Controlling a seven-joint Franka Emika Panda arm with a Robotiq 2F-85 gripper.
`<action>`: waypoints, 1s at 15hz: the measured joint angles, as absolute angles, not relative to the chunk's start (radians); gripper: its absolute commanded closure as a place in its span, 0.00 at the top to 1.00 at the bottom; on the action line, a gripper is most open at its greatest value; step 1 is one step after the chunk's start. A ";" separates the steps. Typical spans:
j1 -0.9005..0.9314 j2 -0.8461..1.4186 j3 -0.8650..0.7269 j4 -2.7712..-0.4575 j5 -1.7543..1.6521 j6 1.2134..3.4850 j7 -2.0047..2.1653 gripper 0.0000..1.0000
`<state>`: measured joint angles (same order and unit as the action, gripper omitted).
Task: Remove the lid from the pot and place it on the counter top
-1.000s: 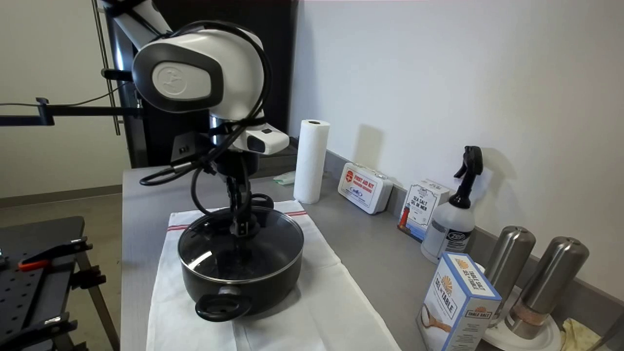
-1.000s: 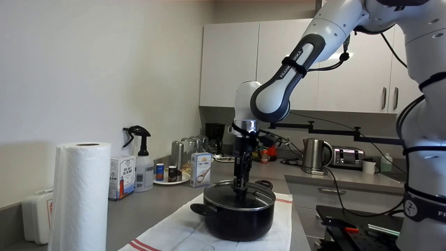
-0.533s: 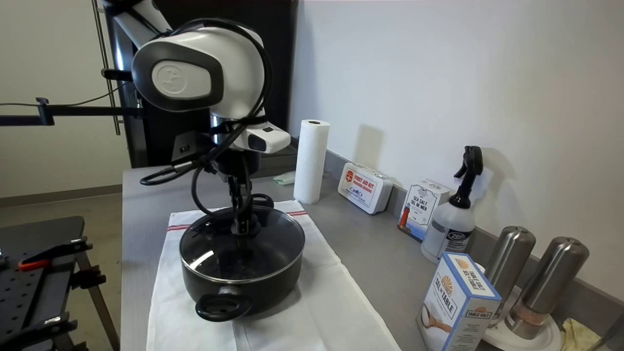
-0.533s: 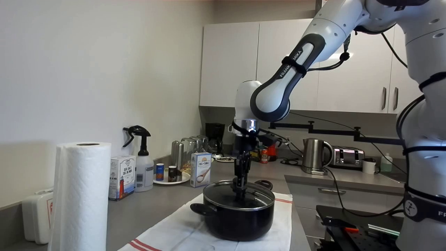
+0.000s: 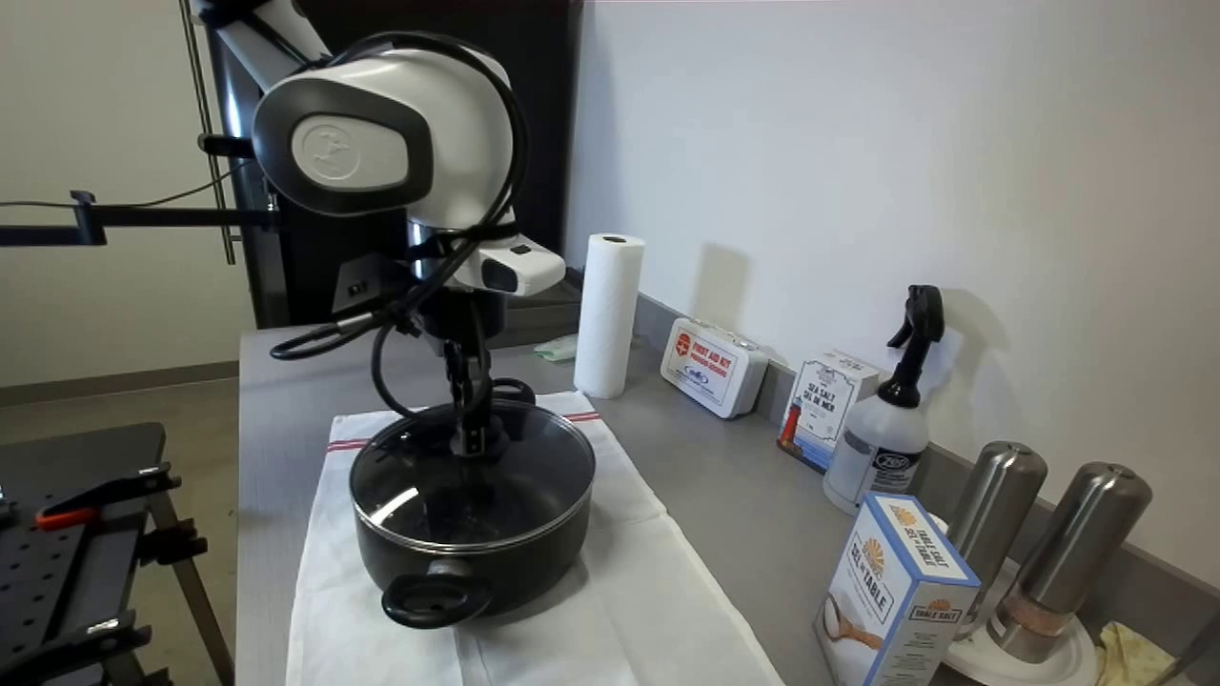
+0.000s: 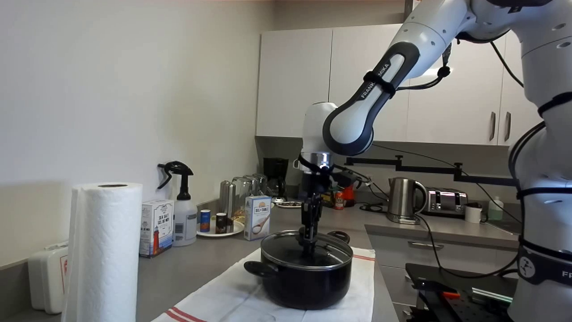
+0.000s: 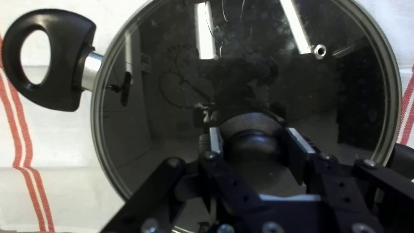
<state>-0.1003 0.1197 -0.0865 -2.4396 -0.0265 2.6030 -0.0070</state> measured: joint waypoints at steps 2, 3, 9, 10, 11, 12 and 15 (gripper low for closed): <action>-0.098 0.095 -0.086 -2.456 -0.040 2.604 -0.006 0.24; -0.095 0.079 -0.086 -2.467 -0.049 2.604 -0.003 0.24; -0.067 -0.020 -0.064 -2.539 -0.097 2.603 0.017 0.24; -0.060 -0.031 -0.056 -2.548 -0.106 2.603 0.023 0.24; -0.053 -0.042 -0.046 -2.555 -0.114 2.603 0.028 0.24; -0.046 -0.052 -0.034 -2.560 -0.121 2.602 0.034 0.24; -0.020 -0.070 0.003 -2.566 -0.137 2.600 0.047 0.24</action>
<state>-0.0203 -0.0699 0.0030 -2.5659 -0.1366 2.5998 0.0470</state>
